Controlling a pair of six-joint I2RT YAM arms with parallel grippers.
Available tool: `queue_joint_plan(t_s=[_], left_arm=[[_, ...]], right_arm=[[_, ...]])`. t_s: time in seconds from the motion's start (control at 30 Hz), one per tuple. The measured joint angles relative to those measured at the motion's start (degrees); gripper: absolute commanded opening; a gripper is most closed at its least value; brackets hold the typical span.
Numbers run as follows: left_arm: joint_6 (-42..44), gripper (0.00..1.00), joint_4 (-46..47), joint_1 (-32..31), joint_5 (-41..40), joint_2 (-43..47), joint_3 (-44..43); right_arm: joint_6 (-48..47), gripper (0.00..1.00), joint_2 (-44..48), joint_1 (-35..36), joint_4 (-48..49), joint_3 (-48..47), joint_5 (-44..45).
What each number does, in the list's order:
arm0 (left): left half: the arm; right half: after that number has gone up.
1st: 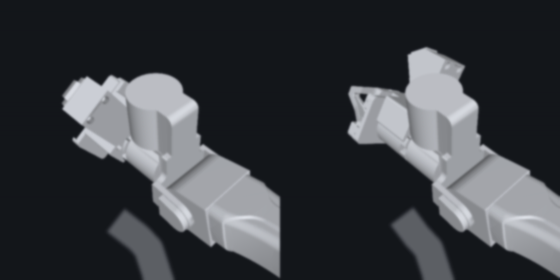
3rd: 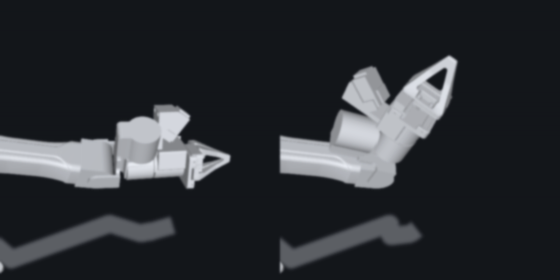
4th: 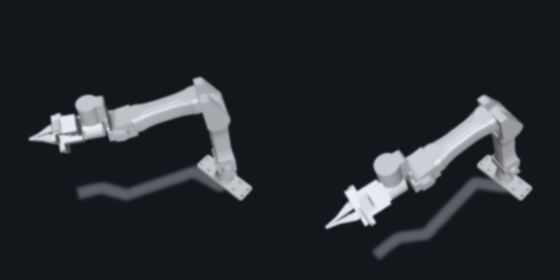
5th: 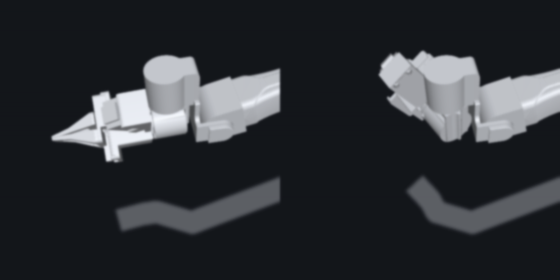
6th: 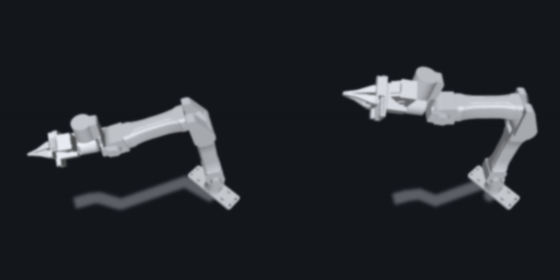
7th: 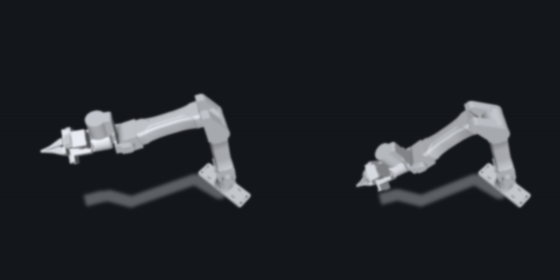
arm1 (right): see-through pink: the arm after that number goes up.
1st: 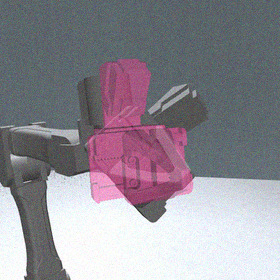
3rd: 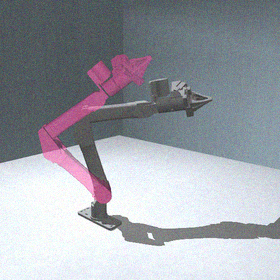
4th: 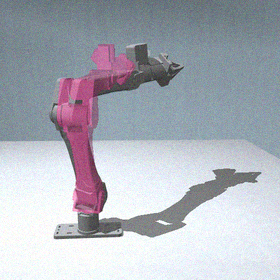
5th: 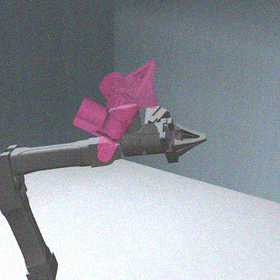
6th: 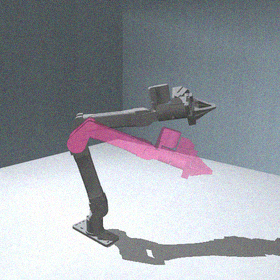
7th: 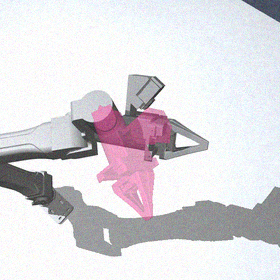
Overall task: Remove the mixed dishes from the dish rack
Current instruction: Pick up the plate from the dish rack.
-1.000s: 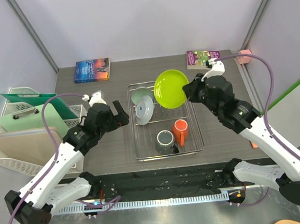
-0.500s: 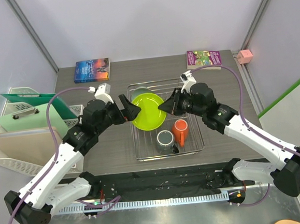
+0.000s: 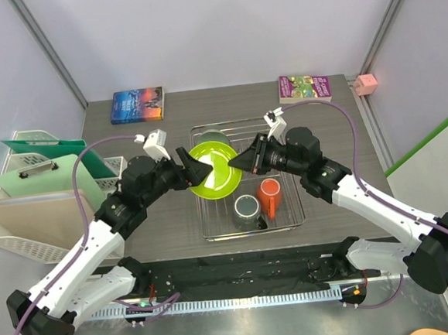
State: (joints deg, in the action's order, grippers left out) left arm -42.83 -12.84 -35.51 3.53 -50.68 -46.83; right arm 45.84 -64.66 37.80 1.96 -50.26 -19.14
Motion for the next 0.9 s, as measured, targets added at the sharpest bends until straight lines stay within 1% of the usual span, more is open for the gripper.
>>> queue_joint_plan(t_s=[0.07, 0.13, 0.17, 0.2, 0.23, 0.27, 0.33, 0.37, 0.53, 0.63, 0.67, 0.7, 0.73, 0.77, 0.8, 0.83, 0.87, 0.9], left_arm=[[-0.35, 0.83, 0.52, 0.0, 0.5, 1.18, 0.81], [-0.57, 0.85, 0.96, 0.0, 0.7, 2.49, 1.33], [-0.7, 0.84, 1.07, 0.0, 0.74, 3.19, 1.49], [-0.74, 0.81, 1.29, 0.0, 0.83, 4.24, 1.68], [-0.76, 0.76, 1.49, 0.0, 0.87, 5.09, 1.77], [-0.83, 0.6, 1.6, 0.0, 0.9, 5.66, 1.77], [-1.25, 0.44, 2.1, 0.04, 1.27, 6.71, 1.77], [-1.38, 0.35, 2.29, 0.09, 1.53, 6.99, 1.77], [-1.51, 0.32, 2.29, 0.72, 2.32, 7.02, 2.56], [-1.66, 0.26, 2.27, 0.74, 2.97, 6.75, 2.86], [-1.73, 0.06, 2.27, 0.74, 3.04, 6.64, 2.89], [-1.73, 0.0, 2.27, 0.76, 3.06, 6.54, 2.93], [-2.12, 0.0, 2.25, 0.79, 3.3, 6.4, 2.95], [-2.75, 0.0, 2.73, 0.85, 3.61, 6.43, 2.93], [-3.23, 0.0, 2.95, 0.85, 3.67, 6.36, 2.82], [-3.45, 0.0, 2.8, 0.87, 3.74, 6.16, 2.78], [-3.52, 0.0, 2.49, 0.87, 3.76, 5.86, 2.49], [-3.52, 0.0, 2.38, 0.85, 3.89, 5.7, 2.29]], right_arm=[[0.2, 0.01, 0.0, 0.0, 0.68, 0.35, -0.17], [0.28, 0.01, 0.04, 0.0, 1.05, 0.52, -0.33], [0.28, 0.01, 0.09, 0.0, 1.18, 0.61, -0.35], [0.28, 0.01, 0.24, 0.0, 1.22, 0.72, -0.35], [0.28, 0.01, 0.35, 0.0, 1.25, 0.79, -0.37], [0.28, 0.01, 0.46, 0.0, 1.25, 0.83, -0.39], [0.28, 0.01, 0.7, 0.0, 1.36, 0.98, -0.44], [0.28, 0.01, 0.85, 0.0, 1.38, 1.14, -0.44], [0.55, 0.01, 1.44, -0.04, 1.7, 1.53, -0.72], [0.57, 0.01, 1.44, -0.04, 1.7, 1.7, -0.98], [0.61, 0.01, 1.44, -0.07, 1.7, 1.75, -1.03], [0.63, 0.01, 1.44, -0.07, 1.7, 1.75, -1.09], [0.22, 0.01, 1.44, -0.11, 1.51, 1.75, -0.81], [0.44, 0.07, 1.44, -0.42, 1.49, 1.9, -1.01], [0.57, 0.16, 1.42, -0.61, 1.53, 1.95, -1.25], [0.39, 0.42, 1.42, -0.66, 1.49, 1.95, -1.18], [-0.07, 0.55, 1.55, -0.57, 1.07, 1.9, -0.92], [-0.33, 0.61, 1.55, -0.52, 0.5, 1.81, -0.59]])
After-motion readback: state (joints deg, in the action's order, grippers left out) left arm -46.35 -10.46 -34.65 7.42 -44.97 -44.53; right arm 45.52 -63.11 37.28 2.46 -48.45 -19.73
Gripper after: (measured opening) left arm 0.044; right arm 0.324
